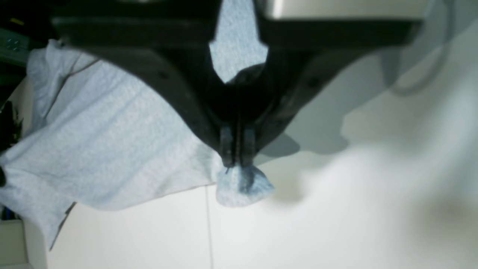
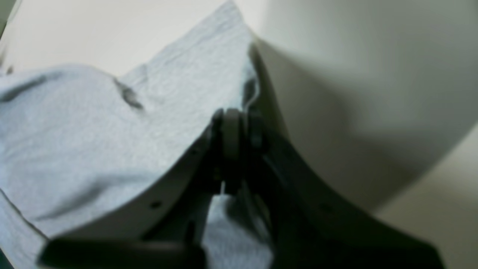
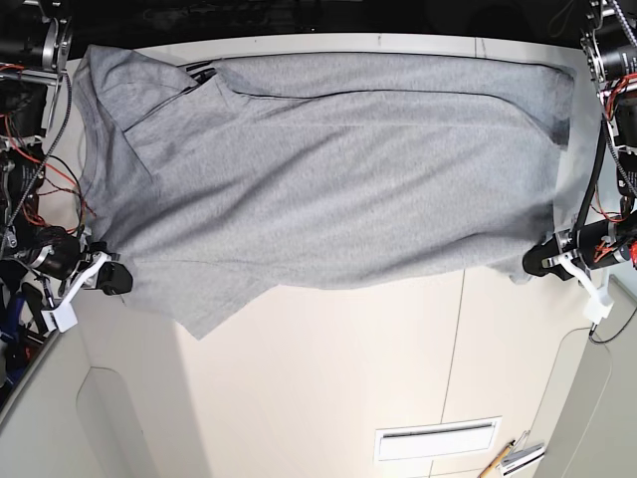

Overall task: Fold the T-shirt properly
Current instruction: 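Lift and fold the grasped edge over onto the first fold, then regrasp the folded strip with the right gripper and drag it into line, then grasp the strip's end with the left gripper and lift it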

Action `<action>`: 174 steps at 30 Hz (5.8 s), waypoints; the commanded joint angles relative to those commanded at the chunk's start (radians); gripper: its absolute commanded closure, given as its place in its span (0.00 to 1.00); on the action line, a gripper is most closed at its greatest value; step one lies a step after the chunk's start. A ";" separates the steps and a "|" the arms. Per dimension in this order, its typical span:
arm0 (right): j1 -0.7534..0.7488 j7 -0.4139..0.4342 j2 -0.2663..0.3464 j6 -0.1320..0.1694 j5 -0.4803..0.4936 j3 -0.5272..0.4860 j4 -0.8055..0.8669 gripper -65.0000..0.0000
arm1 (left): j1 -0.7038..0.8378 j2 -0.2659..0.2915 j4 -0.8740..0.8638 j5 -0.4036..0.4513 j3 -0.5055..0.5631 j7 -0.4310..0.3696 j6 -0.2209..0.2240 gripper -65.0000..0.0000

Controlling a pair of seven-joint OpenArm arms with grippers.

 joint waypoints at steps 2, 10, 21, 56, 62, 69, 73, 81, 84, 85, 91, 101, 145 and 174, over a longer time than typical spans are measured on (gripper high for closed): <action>-0.043 -0.014 0.020 -0.001 0.004 0.000 0.051 1.00 | 0.025 -0.026 0.027 -0.015 0.000 0.000 0.000 1.00; -0.177 -0.014 0.052 0.000 0.032 0.074 0.173 1.00 | 0.186 -0.095 0.234 -0.059 0.000 0.033 0.000 1.00; -0.402 -0.012 0.051 -0.001 0.057 0.156 0.271 1.00 | 0.301 -0.102 0.252 -0.077 0.000 0.034 0.000 1.00; -0.153 0.177 -0.125 -0.020 -0.179 0.052 -0.084 0.47 | 0.355 -0.095 0.252 -0.098 0.000 0.019 0.000 1.00; -0.154 0.157 -0.126 -0.016 -0.128 -0.079 -0.082 0.47 | 0.355 -0.084 0.252 -0.101 0.000 0.019 0.000 1.00; -0.154 0.111 -0.153 -0.016 -0.122 -0.090 -0.053 0.56 | 0.355 -0.057 0.252 -0.104 0.000 0.022 0.000 1.00; -0.154 0.103 -0.150 -0.016 -0.130 -0.090 -0.024 1.00 | 0.355 -0.058 0.252 -0.103 0.000 0.023 0.000 1.00; -0.159 -0.050 -0.058 -0.008 -0.015 -0.089 0.259 1.00 | 0.355 -0.063 0.253 -0.129 0.000 0.052 0.000 1.00; -0.160 -0.101 -0.026 -0.008 0.011 -0.089 0.317 1.00 | 0.355 -0.063 0.253 -0.147 0.000 0.075 0.000 1.00; -0.160 -0.113 -0.019 -0.008 0.027 -0.089 0.320 1.00 | 0.355 -0.063 0.253 -0.149 0.000 0.077 0.000 1.00; -0.256 -0.135 -0.019 -0.008 0.058 -0.071 0.402 1.00 | 0.356 -0.063 0.253 -0.150 0.000 0.086 0.000 1.00; -0.550 -0.137 -0.020 -0.008 0.090 0.089 0.658 1.00 | 0.359 -0.126 0.253 -0.294 0.000 0.206 0.000 1.00; -0.724 -0.130 -0.026 -0.019 0.106 0.103 0.710 0.48 | 0.673 -0.108 0.250 -0.221 -0.270 0.086 0.000 0.26; -0.702 -0.133 -0.026 -0.019 0.117 0.103 0.710 0.48 | 0.698 -0.055 0.251 -0.144 -0.097 0.007 0.000 0.87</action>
